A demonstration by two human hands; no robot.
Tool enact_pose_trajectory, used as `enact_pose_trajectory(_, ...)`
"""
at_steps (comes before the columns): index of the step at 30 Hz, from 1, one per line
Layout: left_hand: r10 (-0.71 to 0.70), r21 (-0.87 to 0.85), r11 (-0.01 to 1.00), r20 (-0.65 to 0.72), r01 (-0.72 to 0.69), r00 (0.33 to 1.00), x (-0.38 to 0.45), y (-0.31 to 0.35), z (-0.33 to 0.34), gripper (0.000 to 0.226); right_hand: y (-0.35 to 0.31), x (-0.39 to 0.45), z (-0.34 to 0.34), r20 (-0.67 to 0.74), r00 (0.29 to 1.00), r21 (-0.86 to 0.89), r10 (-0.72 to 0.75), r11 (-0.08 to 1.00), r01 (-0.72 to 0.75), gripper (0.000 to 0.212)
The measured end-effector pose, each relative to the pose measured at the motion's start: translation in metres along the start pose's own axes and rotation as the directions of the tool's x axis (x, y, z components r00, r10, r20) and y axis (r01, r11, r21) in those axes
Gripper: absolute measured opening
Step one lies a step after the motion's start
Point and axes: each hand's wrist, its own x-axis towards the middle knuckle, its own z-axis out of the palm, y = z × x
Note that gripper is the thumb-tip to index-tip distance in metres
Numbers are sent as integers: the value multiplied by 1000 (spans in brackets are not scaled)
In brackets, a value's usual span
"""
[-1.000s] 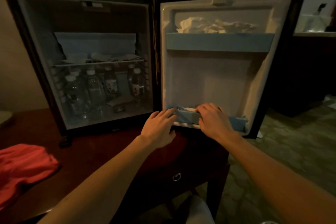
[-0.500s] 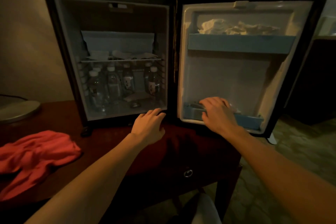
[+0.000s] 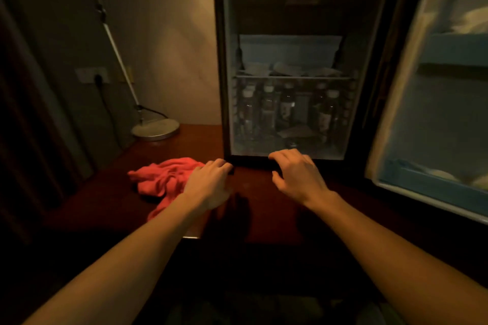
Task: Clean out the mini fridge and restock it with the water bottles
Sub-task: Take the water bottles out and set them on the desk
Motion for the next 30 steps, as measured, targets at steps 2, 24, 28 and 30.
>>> enact_pose_trajectory(2, -28, 5, 1000, -9, 28, 1000, -3, -17, 1, 50, -10, 11, 15, 18, 1000, 27, -16, 1000, 16, 41)
enact_pose_trajectory(24, -236, -348, 928, -275, 132, 932, 139, 17, 18, 69, 61, 153, 32, 134, 940, 437, 314, 833, -340, 56)
enact_pose_trajectory(28, -241, -372, 921, -324, 110, 915, 150, 16, 18, 71, 45, 187, 48, 130, 949, 558, 288, 770, -310, 59)
enact_pose_trajectory(30, -241, -392, 915, -332, 99, 912, 154, 14, 17, 72, 38, 199, 55, 116, 951, 607, 288, 737, -297, 62)
